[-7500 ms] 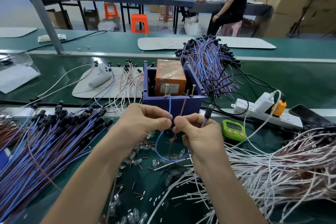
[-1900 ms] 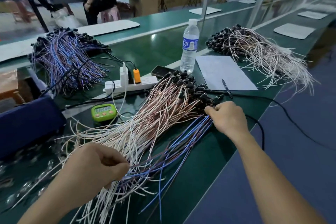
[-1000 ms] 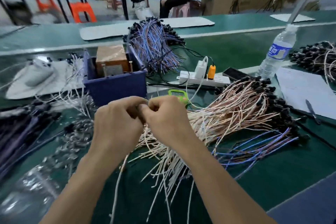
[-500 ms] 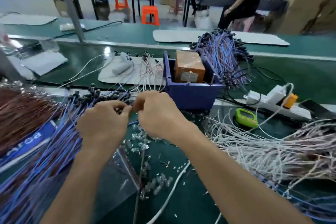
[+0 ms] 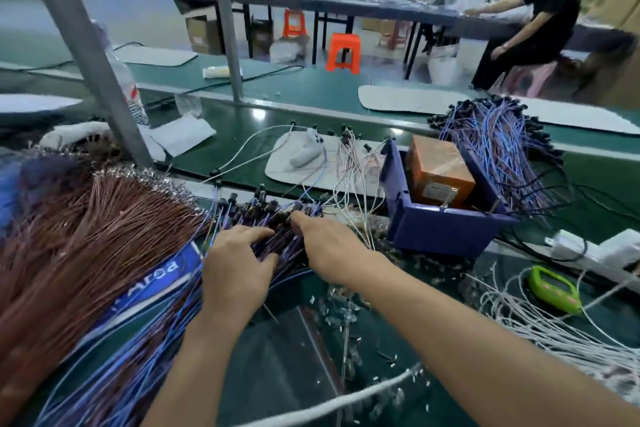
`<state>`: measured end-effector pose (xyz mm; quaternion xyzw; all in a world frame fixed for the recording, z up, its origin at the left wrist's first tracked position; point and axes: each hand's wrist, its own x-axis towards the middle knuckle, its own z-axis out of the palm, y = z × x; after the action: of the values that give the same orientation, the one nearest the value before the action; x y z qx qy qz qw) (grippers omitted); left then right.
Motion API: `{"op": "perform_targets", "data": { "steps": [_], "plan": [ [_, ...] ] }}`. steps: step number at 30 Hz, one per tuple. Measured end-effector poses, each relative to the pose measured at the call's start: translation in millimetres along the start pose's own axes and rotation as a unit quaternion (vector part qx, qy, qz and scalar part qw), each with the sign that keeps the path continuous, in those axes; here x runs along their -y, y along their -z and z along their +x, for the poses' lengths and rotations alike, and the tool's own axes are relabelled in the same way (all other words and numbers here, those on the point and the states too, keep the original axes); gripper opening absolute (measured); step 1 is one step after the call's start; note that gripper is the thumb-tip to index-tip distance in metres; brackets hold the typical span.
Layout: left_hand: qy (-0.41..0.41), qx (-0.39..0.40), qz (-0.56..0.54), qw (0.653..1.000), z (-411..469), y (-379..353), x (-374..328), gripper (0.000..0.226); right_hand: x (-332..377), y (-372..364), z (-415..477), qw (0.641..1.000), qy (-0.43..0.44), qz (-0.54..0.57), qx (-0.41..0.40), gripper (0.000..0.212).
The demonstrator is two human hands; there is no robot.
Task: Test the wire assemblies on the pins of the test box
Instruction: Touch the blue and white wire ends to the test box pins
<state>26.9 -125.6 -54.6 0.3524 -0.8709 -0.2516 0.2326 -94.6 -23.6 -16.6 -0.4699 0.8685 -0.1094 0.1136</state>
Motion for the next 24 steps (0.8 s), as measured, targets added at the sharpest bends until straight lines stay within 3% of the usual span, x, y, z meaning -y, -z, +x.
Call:
{"op": "perform_targets", "data": {
  "steps": [3, 7, 11, 16, 18, 21, 23, 24],
  "plan": [
    [-0.031, -0.025, 0.002, 0.999, -4, -6, -4, 0.033, -4, 6, -1, 0.997, 0.018, -0.066, -0.017, 0.029],
    [-0.062, 0.006, -0.068, 0.996, -8, -15, -18, 0.030, -9, 18, -6, 0.995, 0.027, -0.064, -0.066, 0.025],
    [0.018, 0.051, -0.196, 0.979, -5, -14, -29, 0.019, -15, 39, -24, 0.990, -0.009, 0.028, -0.139, 0.018],
    [0.112, 0.093, -0.345, 0.927, 2, 10, -35, 0.023, -34, 69, -58, 0.970, -0.053, 0.096, -0.217, 0.011],
    [0.120, 0.130, -0.380, 0.908, 3, 24, -37, 0.025, -44, 76, -80, 0.949, -0.072, 0.188, -0.241, 0.012],
    [0.107, 0.166, -0.377, 0.905, 1, 39, -42, 0.026, -62, 77, -116, 0.907, -0.092, 0.316, -0.264, 0.019],
    [0.095, 0.190, -0.373, 0.903, -1, 42, -51, 0.024, -79, 76, -138, 0.843, -0.112, 0.440, -0.288, 0.019],
    [0.089, 0.204, -0.372, 0.901, -4, 41, -58, 0.024, -87, 75, -149, 0.794, -0.121, 0.517, -0.297, 0.018]
  ]
}}
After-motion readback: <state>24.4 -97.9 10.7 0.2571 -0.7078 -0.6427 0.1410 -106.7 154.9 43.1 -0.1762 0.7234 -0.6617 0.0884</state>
